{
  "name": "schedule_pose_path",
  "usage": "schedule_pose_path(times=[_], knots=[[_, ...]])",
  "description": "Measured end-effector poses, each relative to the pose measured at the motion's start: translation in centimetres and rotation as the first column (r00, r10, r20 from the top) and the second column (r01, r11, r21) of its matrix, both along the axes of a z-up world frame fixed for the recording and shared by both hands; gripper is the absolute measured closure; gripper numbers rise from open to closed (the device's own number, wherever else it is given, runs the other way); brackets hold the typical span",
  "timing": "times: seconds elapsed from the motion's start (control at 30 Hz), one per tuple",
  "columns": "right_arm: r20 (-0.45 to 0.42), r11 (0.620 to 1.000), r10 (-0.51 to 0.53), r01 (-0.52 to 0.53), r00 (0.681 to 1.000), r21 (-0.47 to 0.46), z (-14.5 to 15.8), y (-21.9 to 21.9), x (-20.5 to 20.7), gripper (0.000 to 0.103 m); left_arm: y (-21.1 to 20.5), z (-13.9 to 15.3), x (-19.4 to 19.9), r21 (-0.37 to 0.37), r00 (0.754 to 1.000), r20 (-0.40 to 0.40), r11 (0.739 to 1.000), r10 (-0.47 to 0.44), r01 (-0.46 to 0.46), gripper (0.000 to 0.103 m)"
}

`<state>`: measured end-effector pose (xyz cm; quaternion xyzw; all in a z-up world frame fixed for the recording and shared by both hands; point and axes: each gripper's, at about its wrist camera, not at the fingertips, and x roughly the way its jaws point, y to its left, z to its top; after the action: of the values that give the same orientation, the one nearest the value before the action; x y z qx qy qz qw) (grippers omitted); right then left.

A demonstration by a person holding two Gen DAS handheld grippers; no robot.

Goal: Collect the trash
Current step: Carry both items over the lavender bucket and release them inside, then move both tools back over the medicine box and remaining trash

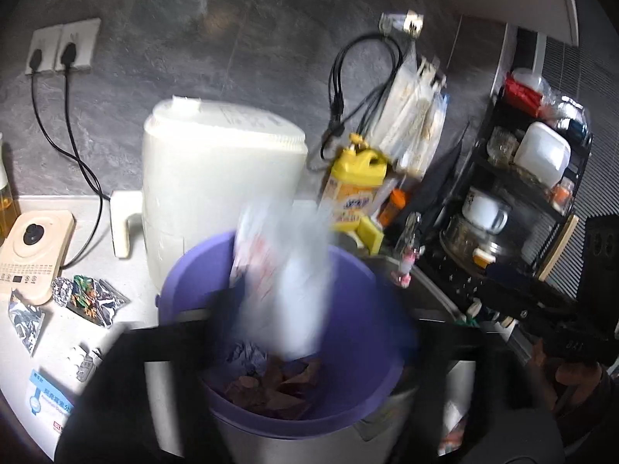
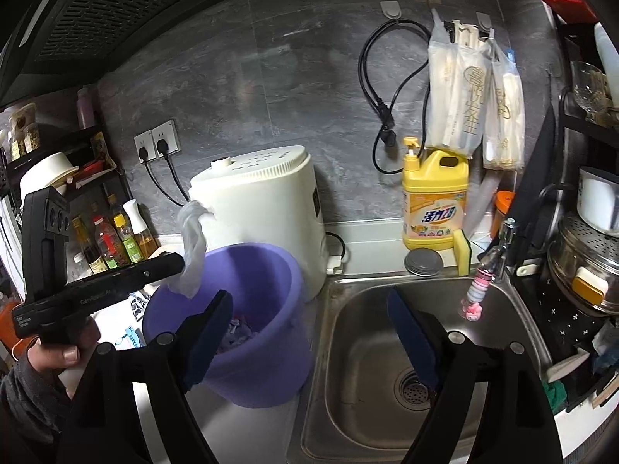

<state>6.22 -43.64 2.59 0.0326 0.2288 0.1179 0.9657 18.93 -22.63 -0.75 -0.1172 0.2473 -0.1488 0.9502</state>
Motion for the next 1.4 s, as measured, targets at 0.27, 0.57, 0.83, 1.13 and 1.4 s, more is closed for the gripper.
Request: schedule_pose_path(times=[0.27, 0.57, 0.83, 1.13, 1.4], knots=[[-0.019, 0.998, 0.062, -0.061, 0.998, 0.031, -1.0, 1.6, 0.4, 0.013, 3.1, -0.6, -2.4, 0.035, 0.991, -0.051, 0.992, 0.127, -0.125, 0.011], [-0.030, 0.989, 0.142, -0.141, 0.989, 0.049, -1.4, 5.5, 1.9, 0.011, 7.9, -1.6, -5.2, 0.051, 0.962, -0.097, 0.967, 0.255, -0.252, 0.010], [-0.031, 0.978, 0.205, -0.203, 0.978, 0.043, -1.2, 9.6, 2.4, 0.011, 12.3, -2.5, -7.2, 0.053, 0.930, -0.131, 0.939, 0.343, -0.339, 0.010], [-0.030, 0.965, 0.260, -0.260, 0.965, 0.031, -0.8, 14.5, 2.5, 0.016, 17.1, -3.9, -8.7, 0.056, 0.903, -0.175, 0.919, 0.393, -0.389, 0.010], [-0.054, 0.965, 0.262, -0.261, 0.963, 0.027, -1.5, 19.6, 2.0, 0.022, 21.1, -5.2, -8.9, 0.068, 0.909, -0.211, 0.933, 0.360, -0.353, 0.010]])
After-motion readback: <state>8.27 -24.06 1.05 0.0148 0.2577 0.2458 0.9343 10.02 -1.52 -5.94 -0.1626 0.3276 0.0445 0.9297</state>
